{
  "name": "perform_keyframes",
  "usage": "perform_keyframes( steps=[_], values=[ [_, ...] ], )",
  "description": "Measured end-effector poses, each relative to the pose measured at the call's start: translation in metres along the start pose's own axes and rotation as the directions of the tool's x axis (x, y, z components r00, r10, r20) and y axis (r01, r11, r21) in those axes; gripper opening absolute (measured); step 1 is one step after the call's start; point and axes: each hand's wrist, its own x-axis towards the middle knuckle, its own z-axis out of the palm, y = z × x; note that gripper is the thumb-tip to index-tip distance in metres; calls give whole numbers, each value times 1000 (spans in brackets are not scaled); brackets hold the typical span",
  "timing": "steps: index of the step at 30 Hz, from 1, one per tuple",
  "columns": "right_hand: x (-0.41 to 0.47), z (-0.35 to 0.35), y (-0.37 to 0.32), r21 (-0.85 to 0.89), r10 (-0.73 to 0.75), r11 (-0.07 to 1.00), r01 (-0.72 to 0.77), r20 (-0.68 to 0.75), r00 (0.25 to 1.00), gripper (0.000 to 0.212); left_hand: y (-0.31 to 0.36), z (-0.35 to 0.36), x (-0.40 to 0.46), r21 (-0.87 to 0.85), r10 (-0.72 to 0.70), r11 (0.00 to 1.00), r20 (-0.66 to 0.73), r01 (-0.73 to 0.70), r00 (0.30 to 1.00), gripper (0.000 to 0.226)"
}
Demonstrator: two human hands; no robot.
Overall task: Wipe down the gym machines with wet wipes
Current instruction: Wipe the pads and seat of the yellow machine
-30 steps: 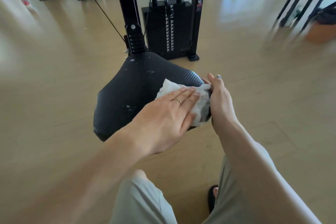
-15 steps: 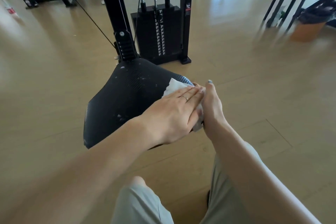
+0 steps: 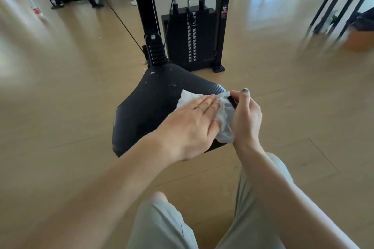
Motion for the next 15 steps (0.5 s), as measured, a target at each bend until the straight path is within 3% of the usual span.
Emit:
perform_keyframes(
  steps=[5,9,15],
  values=[
    [-1,-3,3,-21,30,999,-29,40,999,48,-37,-2,-78,-29,61,998,-54,-63,997,64],
    [-1,0,1,23,58,998,-58,34,998,45,-75,-14,-129,-115,-125,986,-54,118,991,60],
    [-2,3,2,63,77,995,-77,0,997,47,-13,-4,-15,-22,-103,994,6,103,995,59]
  ],
)
